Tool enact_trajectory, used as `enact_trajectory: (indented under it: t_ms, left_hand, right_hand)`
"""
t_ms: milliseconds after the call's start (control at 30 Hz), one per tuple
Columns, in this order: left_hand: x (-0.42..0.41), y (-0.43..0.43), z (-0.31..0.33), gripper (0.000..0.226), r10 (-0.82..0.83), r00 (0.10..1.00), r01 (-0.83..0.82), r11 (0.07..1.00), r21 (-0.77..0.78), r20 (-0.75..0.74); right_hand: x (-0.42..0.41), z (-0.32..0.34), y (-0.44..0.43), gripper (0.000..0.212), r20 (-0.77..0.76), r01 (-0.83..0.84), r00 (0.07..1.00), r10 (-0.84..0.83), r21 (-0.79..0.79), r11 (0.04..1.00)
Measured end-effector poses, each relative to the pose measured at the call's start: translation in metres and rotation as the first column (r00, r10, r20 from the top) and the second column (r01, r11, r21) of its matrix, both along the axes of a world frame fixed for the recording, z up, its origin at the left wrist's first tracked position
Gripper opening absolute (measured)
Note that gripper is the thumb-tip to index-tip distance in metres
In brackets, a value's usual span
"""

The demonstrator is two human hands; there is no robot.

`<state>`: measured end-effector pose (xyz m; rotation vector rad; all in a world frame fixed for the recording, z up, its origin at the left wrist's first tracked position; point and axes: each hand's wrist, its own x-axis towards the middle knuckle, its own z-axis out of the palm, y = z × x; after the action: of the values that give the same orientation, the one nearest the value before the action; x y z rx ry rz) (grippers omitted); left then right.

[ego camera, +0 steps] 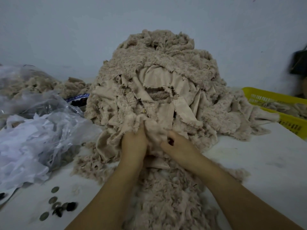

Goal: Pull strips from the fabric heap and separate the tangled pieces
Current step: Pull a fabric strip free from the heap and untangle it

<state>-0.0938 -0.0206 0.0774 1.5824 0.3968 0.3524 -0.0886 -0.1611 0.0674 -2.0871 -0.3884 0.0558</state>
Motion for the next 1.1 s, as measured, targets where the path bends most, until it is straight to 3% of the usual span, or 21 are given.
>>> enact_trajectory:
  t_ms: [100,200,300,367,433,500,567,667,733,800,867,967,1100]
  left_hand:
    - [0.006,0.002,0.005,0.02,-0.009,1.0,0.005,0.911,-0.411,-0.008]
    - [0.001,0.002,0.009,0.032,-0.205,0.977,0.207,0.858,-0.471,0.055]
    - [-0.005,-0.004,0.006,0.058,-0.481,0.872,0.485,0.821,-0.301,0.095]
    - [-0.009,-0.005,0.0,0.045,-0.554,0.833,0.554,0.833,-0.009,0.001]
    - [-0.009,-0.008,-0.004,0.028,-0.457,0.886,0.464,0.876,0.136,-0.077]
    - [-0.005,-0.008,-0.006,0.026,-0.305,0.947,0.318,0.935,0.158,-0.104]
    - [-0.007,-0.008,-0.003,0.039,-0.228,0.97,0.236,0.965,0.111,-0.083]
    - [-0.004,-0.009,-0.004,0.055,-0.209,0.976,0.214,0.973,0.09,-0.059]
    - [0.0,-0.008,0.001,0.043,-0.122,0.99,0.118,0.992,-0.053,-0.074]
    - [0.003,-0.001,0.009,0.033,-0.094,0.995,0.078,0.949,-0.305,-0.036]
    - [0.003,0.006,0.013,0.035,-0.113,0.989,0.143,0.873,-0.467,0.094]
    - [0.005,0.015,0.013,0.027,-0.035,0.985,0.133,0.787,-0.603,0.171]
    - [0.005,0.039,0.02,0.031,0.086,0.969,0.143,0.562,-0.814,0.23]
  right_hand:
    - [0.003,0.002,-0.004,0.02,-0.169,0.031,0.985,0.035,0.372,0.928]
    - [0.002,0.008,-0.001,0.023,-0.207,0.092,0.978,0.012,0.486,0.869]
    - [0.004,0.009,-0.002,0.022,-0.191,0.143,0.98,-0.048,0.527,0.838]
    - [0.004,0.01,-0.005,0.02,-0.191,0.171,0.979,-0.078,0.537,0.826]
    - [0.006,0.01,-0.008,0.016,-0.184,0.173,0.98,-0.08,0.569,0.804]
    - [0.007,0.011,-0.011,0.015,-0.168,0.156,0.984,-0.068,0.594,0.789]
    - [0.007,0.012,-0.013,0.023,-0.14,0.108,0.99,-0.031,0.584,0.805]
    - [0.004,0.013,-0.01,0.034,-0.096,0.051,0.995,-0.014,0.394,0.918]
    - [0.004,0.012,-0.01,0.046,-0.07,0.062,0.997,-0.043,0.28,0.958]
    - [0.006,0.013,-0.015,0.049,-0.08,0.107,0.993,-0.085,0.349,0.931]
    - [0.006,0.014,-0.019,0.049,-0.059,0.095,0.995,-0.077,0.433,0.896]
    - [0.005,0.015,-0.015,0.053,-0.016,0.069,0.998,-0.068,0.428,0.901]
    - [0.013,0.02,-0.033,0.051,-0.068,0.257,0.963,-0.262,0.526,0.811]
